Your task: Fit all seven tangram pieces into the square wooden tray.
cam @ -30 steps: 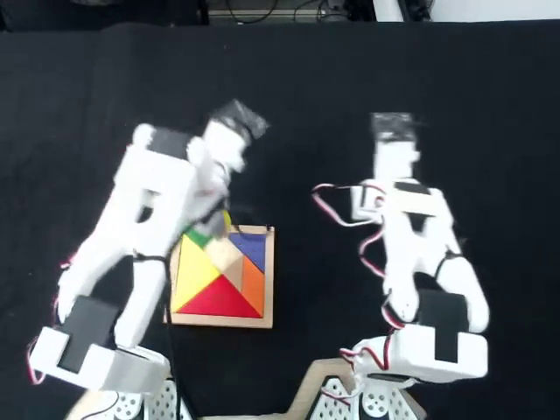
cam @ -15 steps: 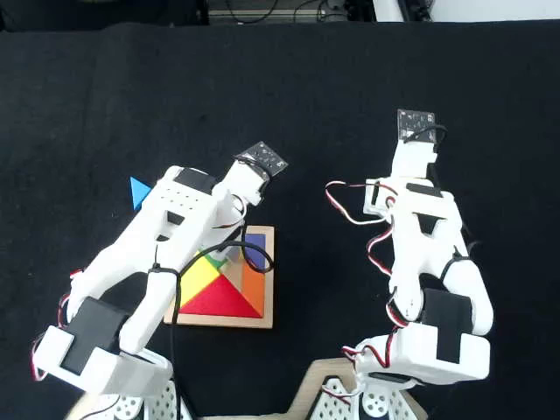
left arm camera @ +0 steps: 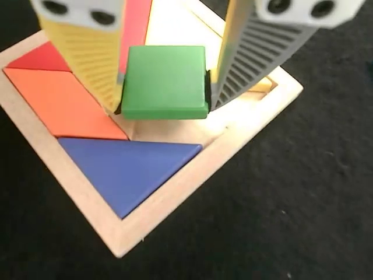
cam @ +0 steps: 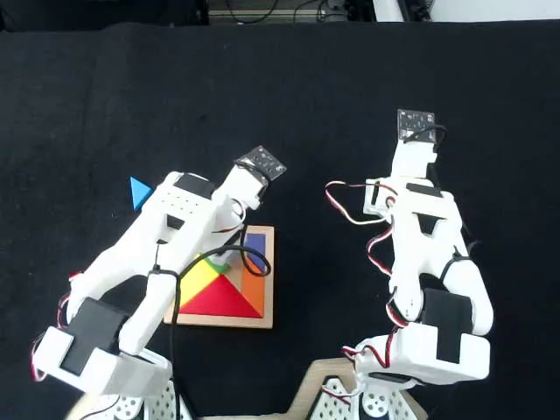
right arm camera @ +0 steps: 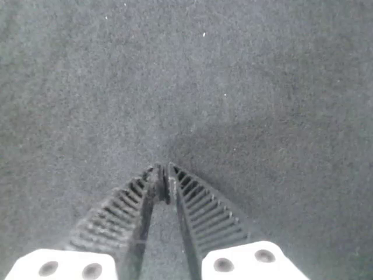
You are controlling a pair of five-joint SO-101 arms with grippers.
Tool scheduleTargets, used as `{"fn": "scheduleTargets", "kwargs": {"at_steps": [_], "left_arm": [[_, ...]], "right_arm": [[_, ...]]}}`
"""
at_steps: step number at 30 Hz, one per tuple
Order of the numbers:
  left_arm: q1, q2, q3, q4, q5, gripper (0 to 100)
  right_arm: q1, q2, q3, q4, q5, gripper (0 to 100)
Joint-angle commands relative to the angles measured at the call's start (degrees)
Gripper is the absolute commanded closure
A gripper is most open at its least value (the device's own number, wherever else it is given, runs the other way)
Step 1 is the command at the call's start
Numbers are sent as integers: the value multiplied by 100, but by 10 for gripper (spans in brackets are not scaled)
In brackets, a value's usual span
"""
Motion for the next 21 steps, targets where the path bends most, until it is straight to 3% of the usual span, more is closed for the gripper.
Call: {"fn": "scheduleTargets", "kwargs": {"at_steps": [1,9,14,21], "left_arm": [[57,-220,-31,-70,-9,758],[57,-220,-31,-70,-53,673],[-57,-290,-295,-18,-229,679],[-1332,-290,-1086,44,-721,679]], "right_arm": [[-79,-189,-286,-88,-9,988],[-88,-180,-286,-88,-9,987],[-88,-180,-286,-88,-9,987],[-88,-180,-259,-97,0,987]]}}
